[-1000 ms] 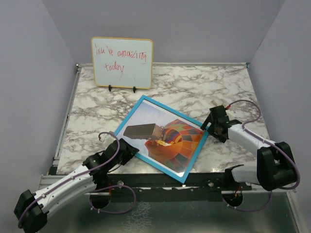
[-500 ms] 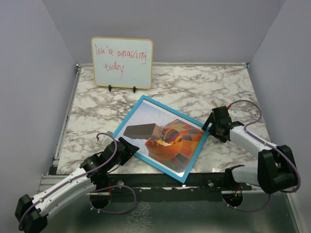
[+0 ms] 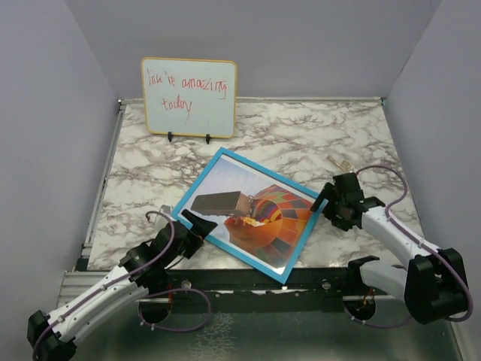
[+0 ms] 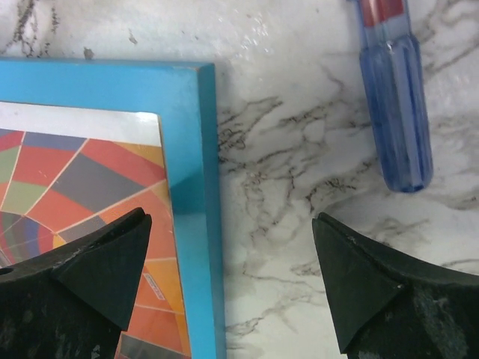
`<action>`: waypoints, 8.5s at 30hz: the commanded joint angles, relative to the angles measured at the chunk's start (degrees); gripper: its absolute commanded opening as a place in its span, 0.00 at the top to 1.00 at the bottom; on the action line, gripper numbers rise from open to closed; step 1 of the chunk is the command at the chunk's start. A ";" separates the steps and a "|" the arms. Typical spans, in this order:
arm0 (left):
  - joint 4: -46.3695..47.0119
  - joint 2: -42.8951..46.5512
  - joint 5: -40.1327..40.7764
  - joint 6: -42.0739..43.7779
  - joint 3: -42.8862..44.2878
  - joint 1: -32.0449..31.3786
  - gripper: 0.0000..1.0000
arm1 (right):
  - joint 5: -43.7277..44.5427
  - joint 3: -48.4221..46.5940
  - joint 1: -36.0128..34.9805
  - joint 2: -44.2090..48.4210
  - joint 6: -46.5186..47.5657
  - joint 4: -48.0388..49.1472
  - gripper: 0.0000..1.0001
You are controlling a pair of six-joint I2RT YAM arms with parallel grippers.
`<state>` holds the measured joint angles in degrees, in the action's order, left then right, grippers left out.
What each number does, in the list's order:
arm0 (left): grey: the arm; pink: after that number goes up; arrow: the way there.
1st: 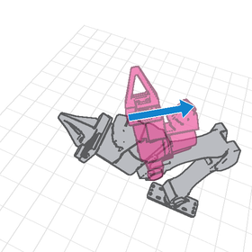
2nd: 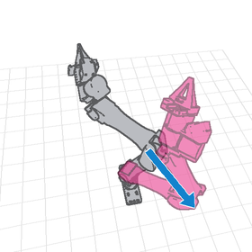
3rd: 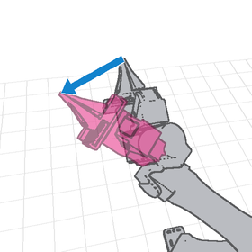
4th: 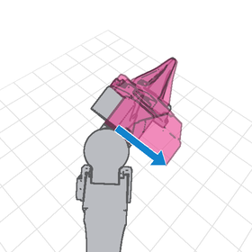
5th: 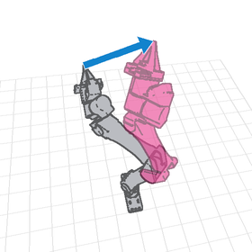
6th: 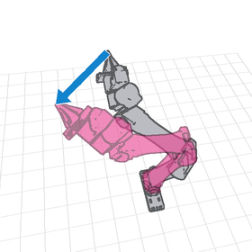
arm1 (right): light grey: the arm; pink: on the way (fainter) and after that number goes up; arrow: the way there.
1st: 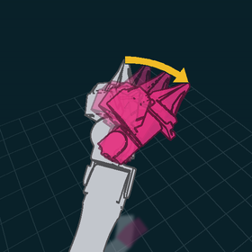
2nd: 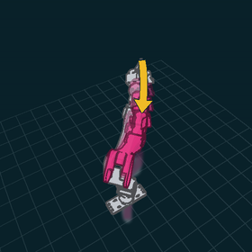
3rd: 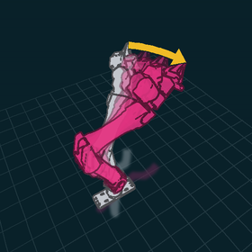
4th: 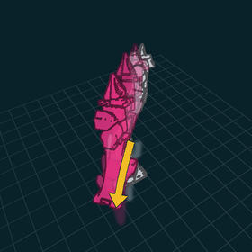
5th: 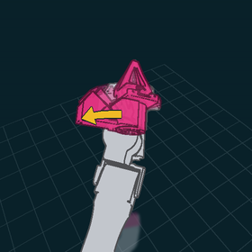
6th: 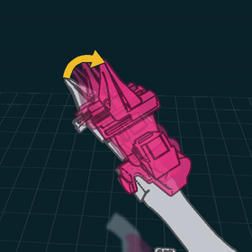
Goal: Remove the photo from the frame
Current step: Turn over the photo frame at the center of the board.
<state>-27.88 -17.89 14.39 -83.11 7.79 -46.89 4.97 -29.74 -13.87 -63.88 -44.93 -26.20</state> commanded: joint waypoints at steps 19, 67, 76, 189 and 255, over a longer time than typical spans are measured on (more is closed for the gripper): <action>-21.10 -18.36 11.75 4.36 20.53 -0.08 0.01 | -16.48 -8.77 -27.45 7.89 13.72 10.16 0.09; -24.21 -24.08 21.62 20.22 34.91 3.65 0.01 | 8.60 -3.30 -69.64 -19.79 36.13 42.66 0.32; -24.08 -23.65 20.85 20.50 34.14 3.63 0.01 | 11.53 -3.31 -70.10 -21.10 33.30 43.53 0.44; -18.26 -23.91 12.94 18.26 28.33 3.65 0.01 | 32.48 -13.41 -76.71 -20.76 19.49 24.26 0.51; -18.96 -18.37 13.64 13.32 25.96 3.74 0.01 | 15.94 -36.01 -70.13 -38.97 12.99 -13.96 0.66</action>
<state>-46.39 -36.53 27.46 -70.61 34.00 -43.48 17.43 -63.99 -83.07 -100.62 -30.68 -38.09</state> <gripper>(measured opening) 0.990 0.341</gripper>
